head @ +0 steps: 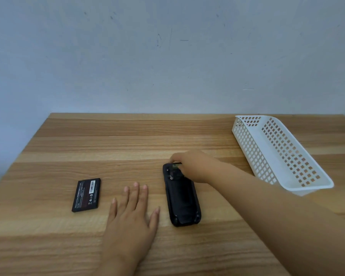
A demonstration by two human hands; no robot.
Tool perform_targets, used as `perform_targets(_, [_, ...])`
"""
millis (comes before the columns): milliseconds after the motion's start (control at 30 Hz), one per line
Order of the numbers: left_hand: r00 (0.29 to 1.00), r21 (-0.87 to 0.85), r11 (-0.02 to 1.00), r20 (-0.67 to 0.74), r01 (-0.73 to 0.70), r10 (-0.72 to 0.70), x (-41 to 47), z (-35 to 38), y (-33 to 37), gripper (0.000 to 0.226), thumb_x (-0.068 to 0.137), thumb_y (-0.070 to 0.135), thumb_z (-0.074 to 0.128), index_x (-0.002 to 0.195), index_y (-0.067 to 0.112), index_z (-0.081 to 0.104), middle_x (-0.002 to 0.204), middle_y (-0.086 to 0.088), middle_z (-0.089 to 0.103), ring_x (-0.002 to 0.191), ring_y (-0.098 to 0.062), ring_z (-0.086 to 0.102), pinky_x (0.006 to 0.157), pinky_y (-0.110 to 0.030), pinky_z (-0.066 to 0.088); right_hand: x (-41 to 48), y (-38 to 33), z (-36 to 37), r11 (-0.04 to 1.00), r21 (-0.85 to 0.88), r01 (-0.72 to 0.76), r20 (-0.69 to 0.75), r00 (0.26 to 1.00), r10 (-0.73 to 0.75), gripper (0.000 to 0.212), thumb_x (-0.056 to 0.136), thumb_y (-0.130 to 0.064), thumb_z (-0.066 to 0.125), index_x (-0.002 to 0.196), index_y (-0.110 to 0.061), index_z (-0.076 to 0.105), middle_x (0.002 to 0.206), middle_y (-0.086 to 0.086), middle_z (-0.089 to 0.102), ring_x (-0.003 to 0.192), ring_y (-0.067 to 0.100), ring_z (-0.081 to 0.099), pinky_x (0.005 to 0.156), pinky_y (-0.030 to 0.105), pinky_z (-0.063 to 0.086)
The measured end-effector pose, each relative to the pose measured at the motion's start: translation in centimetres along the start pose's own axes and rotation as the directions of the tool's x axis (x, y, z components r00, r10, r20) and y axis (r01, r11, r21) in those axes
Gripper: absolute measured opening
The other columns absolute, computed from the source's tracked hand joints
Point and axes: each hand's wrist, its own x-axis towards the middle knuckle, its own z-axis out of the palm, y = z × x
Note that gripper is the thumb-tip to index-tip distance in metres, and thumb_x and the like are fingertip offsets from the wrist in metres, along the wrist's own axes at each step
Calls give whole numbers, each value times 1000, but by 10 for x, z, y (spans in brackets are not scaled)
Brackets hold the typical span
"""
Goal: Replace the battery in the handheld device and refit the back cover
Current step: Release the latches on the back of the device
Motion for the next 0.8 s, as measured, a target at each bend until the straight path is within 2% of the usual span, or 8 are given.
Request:
perform_targets(100, [1000, 6, 1000, 12, -2, 2, -1, 1, -1, 71, 77, 62, -2, 141, 32, -3, 148, 11, -7, 133, -7, -11, 112, -37, -1, -10, 16, 0, 994, -43, 105, 97, 990, -100, 69, 89, 8, 31, 131, -45, 45, 142, 5, 44, 121, 26, 49, 99, 38, 44])
perform_targets(200, [1000, 8, 1000, 6, 0, 0, 0, 1, -1, 71, 77, 61, -2, 141, 32, -2, 146, 11, -8, 133, -7, -10, 113, -38, 1, -13, 21, 4, 984, -75, 160, 108, 982, -152, 69, 90, 6, 30, 133, -47, 41, 147, 1, 36, 130, 27, 39, 104, 37, 38])
perform_targets(300, [1000, -8, 1000, -3, 1, -1, 0, 2, 0, 70, 78, 61, 1, 141, 32, 0, 146, 11, -7, 133, -7, -9, 113, -38, 2, -18, 22, 4, 979, -77, 191, 77, 980, -185, 50, 94, -11, 39, 136, -39, 42, 145, 1, 39, 122, 28, 45, 97, 34, 42])
perform_targets(433, [1000, 11, 1000, -16, 2, -2, 1, 5, -1, 70, 79, 61, 7, 142, 29, 11, 150, 7, 9, 135, -9, 3, 112, -40, 9, -26, 15, 7, 949, -245, 201, 71, 979, -189, 59, 93, -3, 38, 136, -43, 37, 147, 3, 29, 116, 32, 48, 92, 39, 48])
perform_targets(533, [1000, 13, 1000, -6, 6, -6, 1, 6, -2, 70, 80, 60, 11, 141, 28, 18, 150, 6, 18, 137, -13, 12, 111, -41, 12, -23, 12, 12, 939, -275, 207, 49, 978, -201, 55, 93, -6, 38, 135, -42, 35, 135, 9, 36, 101, 32, 54, 83, 42, 52])
perform_targets(700, [1000, 13, 1000, -10, 4, -3, 1, 5, -1, 70, 80, 61, 9, 141, 28, 17, 149, 7, 15, 136, -11, 10, 111, -40, 11, -22, 6, 19, 928, -330, 172, 30, 985, -172, 47, 92, -12, 42, 132, -36, 35, 123, 11, 39, 87, 30, 54, 70, 41, 54])
perform_targets(800, [1000, 7, 1000, -14, 6, -6, 1, 4, -1, 70, 79, 61, 7, 142, 30, 14, 150, 8, 12, 136, -10, 6, 112, -39, 8, -24, 0, 23, 938, -315, 146, 5, 988, -152, 41, 91, -10, 43, 128, -27, 36, 120, 14, 39, 74, 27, 49, 59, 38, 50])
